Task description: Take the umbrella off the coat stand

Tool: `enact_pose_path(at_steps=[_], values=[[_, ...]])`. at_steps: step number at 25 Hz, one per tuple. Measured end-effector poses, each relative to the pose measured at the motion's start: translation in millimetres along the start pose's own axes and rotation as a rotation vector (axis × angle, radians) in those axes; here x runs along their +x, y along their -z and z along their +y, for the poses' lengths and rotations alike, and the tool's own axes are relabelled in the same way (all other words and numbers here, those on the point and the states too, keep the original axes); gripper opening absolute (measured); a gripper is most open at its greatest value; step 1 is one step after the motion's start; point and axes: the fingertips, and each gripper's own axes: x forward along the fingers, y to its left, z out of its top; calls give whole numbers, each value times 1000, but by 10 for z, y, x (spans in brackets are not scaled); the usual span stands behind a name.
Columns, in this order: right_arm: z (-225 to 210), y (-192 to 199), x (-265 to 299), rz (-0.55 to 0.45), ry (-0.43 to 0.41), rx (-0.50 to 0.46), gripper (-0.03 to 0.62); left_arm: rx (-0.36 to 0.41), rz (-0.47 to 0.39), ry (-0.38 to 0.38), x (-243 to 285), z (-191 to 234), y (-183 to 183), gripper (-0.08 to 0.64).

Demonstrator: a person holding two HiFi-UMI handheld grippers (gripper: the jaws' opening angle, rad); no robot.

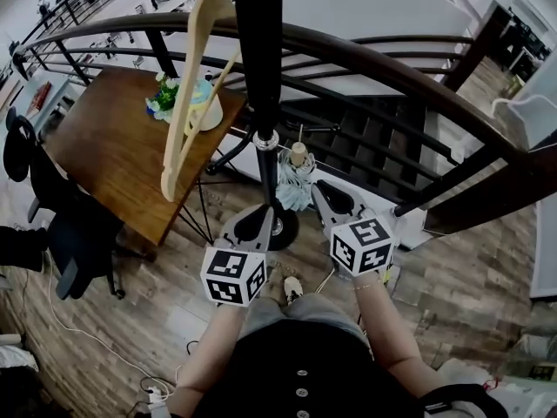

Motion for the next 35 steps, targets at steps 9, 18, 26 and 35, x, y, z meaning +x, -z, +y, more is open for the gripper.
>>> enact_pose_path(at_steps=[9,18,26,35], values=[[-157,17,338,36,-87,-28,35,-16,-2,-17,141,-69,-16,23],[-245,73,665,68,-121,-93,178,-18,29,-46,256,-45,35,23],[-242,64,905,33,-135,-180,201,-35,38,-77,320,1,125,23],[-292,58,1025,48,-147,-209,140,-47,47,-95,361,14,91,23]])
